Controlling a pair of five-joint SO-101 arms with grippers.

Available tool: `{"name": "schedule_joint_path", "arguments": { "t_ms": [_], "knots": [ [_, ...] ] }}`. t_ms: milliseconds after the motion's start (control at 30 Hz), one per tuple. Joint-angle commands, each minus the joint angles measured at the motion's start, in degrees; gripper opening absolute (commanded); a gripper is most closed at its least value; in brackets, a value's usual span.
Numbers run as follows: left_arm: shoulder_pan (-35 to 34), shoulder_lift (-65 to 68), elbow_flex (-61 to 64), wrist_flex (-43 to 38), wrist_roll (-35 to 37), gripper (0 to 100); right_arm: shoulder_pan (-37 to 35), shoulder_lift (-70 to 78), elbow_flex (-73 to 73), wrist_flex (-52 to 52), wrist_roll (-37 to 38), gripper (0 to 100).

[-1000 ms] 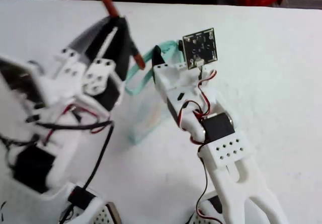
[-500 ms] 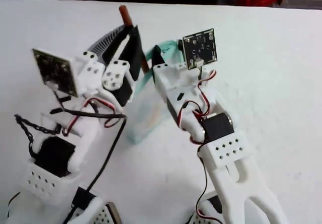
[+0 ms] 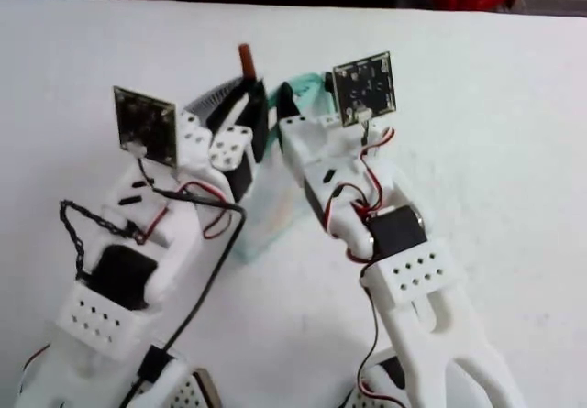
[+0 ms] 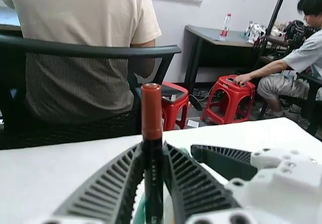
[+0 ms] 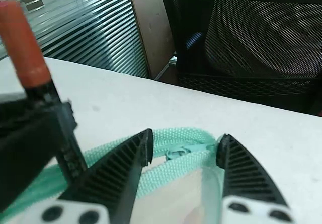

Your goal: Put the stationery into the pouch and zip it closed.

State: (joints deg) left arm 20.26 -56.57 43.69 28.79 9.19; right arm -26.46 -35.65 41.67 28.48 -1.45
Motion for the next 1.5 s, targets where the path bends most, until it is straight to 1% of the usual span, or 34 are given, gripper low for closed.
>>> {"name": "schedule_joint_path", "arguments": {
  "t_ms": [0, 133, 167, 300, 367, 533, 633, 767, 833, 900, 1000, 1067, 1100, 1167, 1300, 1367, 1467],
  "knots": [
    [0.7, -1.2, 1.5, -1.2, -0.4, 3, 0.2, 1.7, 4.1, 0.6, 0.2, 20.4],
    [0.7, -1.2, 2.5, -1.0, -0.4, 3, 0.2, 1.7, 4.1, 0.7, 0.2, 20.4],
    [0.7, -1.2, 2.1, 0.3, -0.4, 5, 0.2, 1.7, 4.3, 0.6, 0.2, 20.4],
    [0.7, -1.2, -1.1, 8.2, -0.1, 20, 0.2, 1.3, 5.3, -0.5, 0.2, 20.4],
    [0.7, -1.2, -4.0, 12.8, -0.1, 23, 0.2, 1.3, 5.3, -0.6, 0.2, 20.4],
    [0.4, -1.2, -10.0, 18.5, -0.3, 23, 0.2, 1.3, 5.3, -0.6, 0.2, 20.4],
    [0.3, -1.2, -11.3, 19.6, -0.3, 23, 0.2, 1.3, 5.3, -0.6, 0.2, 20.4],
    [-0.2, -1.2, -9.3, 20.0, -0.4, 23, 0.2, 1.3, 5.3, -0.6, 0.2, 20.4],
    [-2.1, -1.3, -9.8, 21.5, -0.4, 24, 0.2, 1.3, 5.3, -0.5, 0.2, 20.4],
    [-5.2, -1.3, -13.5, 24.0, -0.4, 24, 0.2, 1.3, 5.3, -0.5, 0.2, 20.4],
    [-10.6, -1.3, -22.5, 31.8, -0.4, 27, 0.2, 1.3, 5.3, -0.5, 0.2, 20.4],
    [-11.7, -1.3, -28.0, 38.1, -0.4, 31, 0.2, 1.3, 5.3, -0.5, 0.2, 20.4],
    [-11.7, -1.3, -30.2, 41.4, -0.4, 33, 0.2, 1.3, 5.3, -0.5, 0.2, 20.4],
    [-10.5, -1.3, -33.8, 48.1, -3.3, 35, 0.2, 1.3, 5.3, -0.5, 0.2, 20.4],
    [-4.4, -1.3, -36.8, 59.1, -9.1, 35, 0.2, 1.3, 5.3, -0.6, 0.2, 20.4],
    [-1.8, -1.3, -34.4, 60.7, -10.5, 35, 0.2, 1.3, 5.3, -0.6, 0.2, 20.4],
    [-1.9, -1.3, -28.2, 58.5, -11.3, 36, 0.2, 1.3, 5.3, -0.6, 0.2, 20.4]
  ]
}}
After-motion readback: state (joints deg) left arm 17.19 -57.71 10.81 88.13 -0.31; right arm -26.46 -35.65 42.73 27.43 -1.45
